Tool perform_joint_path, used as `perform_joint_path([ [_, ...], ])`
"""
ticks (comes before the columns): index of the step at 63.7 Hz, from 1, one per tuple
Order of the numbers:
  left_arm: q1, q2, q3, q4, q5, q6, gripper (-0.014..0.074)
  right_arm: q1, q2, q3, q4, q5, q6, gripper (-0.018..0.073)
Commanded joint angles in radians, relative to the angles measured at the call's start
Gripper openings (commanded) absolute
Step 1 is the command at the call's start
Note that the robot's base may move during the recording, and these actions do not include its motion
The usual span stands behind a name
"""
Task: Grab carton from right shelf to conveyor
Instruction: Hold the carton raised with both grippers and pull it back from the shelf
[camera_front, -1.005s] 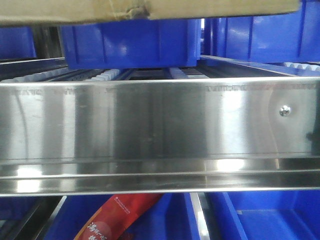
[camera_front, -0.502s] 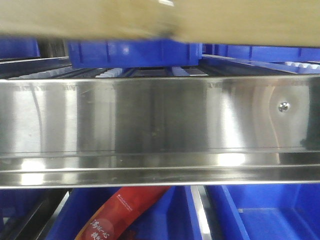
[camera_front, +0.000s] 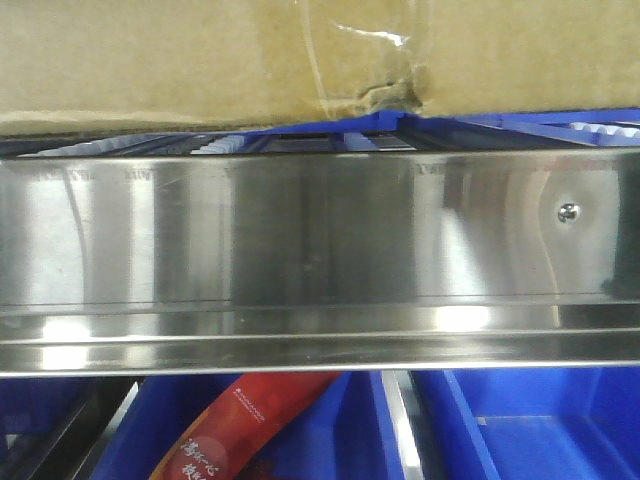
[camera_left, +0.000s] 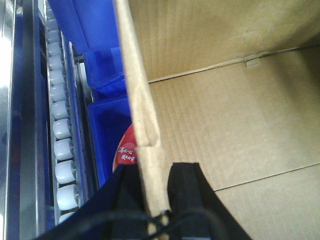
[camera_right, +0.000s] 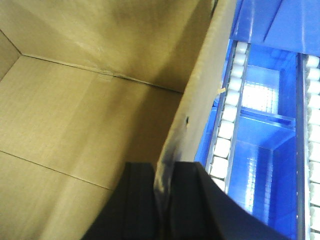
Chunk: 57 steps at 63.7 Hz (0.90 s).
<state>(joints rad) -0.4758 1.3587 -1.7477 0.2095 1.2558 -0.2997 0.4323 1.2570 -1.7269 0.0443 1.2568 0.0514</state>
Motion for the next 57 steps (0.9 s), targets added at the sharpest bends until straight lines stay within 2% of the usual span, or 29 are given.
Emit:
perform_joint_path([
  [1,-0.011,-0.018,-0.023,-0.016,-0.035,0.005,-0.0017,-0.003,-0.006,-0.006,0.019,-0.041,-0.016,-0.0067],
  [37,-0.011,-0.016,-0.03,-0.001,-0.035,0.005,-0.0017,-0.003,0.034,-0.006,0.019,-0.037,-0.016,-0.0067],
  [57,-0.011,-0.016,-0.03,0.001,-0.035,0.005,-0.0017,-0.003,0.034,-0.006,0.019,-0.09,-0.016,-0.0067],
])
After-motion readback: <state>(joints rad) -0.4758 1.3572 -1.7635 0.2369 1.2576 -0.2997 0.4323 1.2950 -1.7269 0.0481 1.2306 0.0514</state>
